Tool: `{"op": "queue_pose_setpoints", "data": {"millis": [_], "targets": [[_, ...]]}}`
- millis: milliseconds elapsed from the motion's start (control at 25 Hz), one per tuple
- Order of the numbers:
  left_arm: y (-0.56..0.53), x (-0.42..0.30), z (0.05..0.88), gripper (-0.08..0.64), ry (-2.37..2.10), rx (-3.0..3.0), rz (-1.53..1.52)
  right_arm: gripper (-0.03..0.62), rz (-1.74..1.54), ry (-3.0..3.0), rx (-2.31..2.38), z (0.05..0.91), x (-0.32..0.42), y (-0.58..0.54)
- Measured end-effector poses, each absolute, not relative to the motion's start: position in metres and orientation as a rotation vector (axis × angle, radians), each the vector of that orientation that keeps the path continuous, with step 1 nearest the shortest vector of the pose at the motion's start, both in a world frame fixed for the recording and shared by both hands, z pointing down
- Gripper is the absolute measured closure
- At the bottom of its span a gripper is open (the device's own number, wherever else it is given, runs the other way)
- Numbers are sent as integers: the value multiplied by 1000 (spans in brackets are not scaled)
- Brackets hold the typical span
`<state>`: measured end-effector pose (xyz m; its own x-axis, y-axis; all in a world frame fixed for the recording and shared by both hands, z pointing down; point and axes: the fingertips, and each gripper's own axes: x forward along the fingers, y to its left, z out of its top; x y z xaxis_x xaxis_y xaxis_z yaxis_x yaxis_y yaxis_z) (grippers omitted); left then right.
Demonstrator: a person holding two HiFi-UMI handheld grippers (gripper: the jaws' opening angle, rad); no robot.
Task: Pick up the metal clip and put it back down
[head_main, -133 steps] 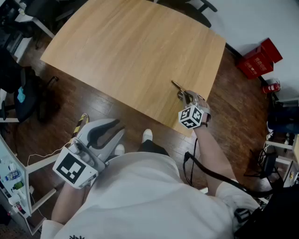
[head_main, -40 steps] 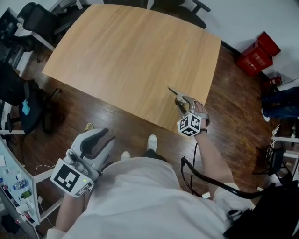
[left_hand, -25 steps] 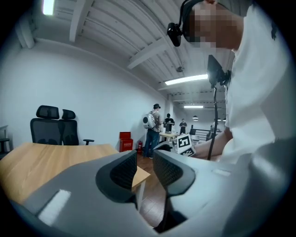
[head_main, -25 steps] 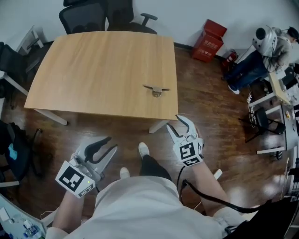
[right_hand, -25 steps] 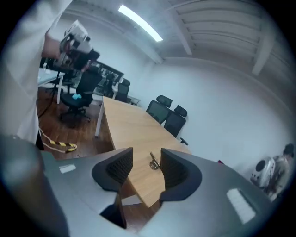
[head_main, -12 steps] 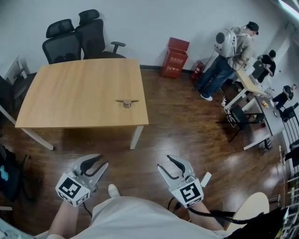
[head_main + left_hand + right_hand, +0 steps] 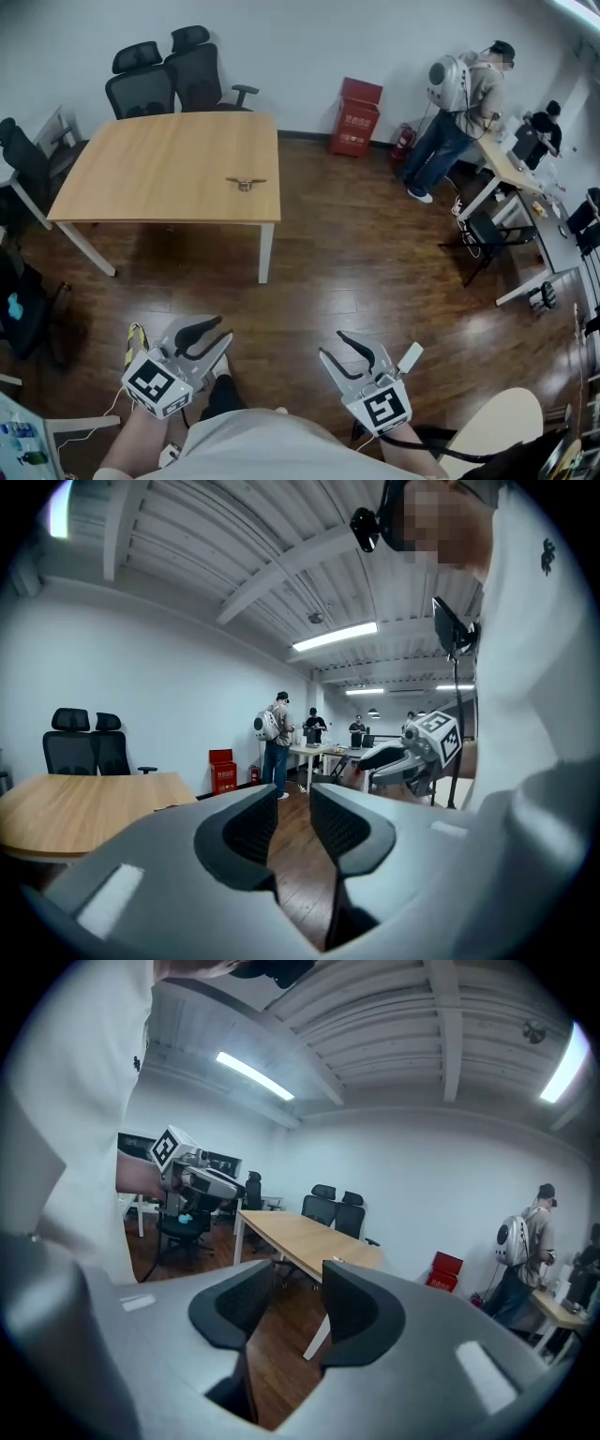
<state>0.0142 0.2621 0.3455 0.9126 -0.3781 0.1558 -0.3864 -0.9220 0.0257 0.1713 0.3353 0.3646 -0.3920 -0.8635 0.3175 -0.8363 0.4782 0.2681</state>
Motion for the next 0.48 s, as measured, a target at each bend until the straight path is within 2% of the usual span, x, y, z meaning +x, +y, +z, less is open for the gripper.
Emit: {"op": "queue_pose_setpoints", "data": {"millis": [480], "targets": [[335,29,348,453,-581,3024,301,431,-57,-2378,1420,369,173,395]]}}
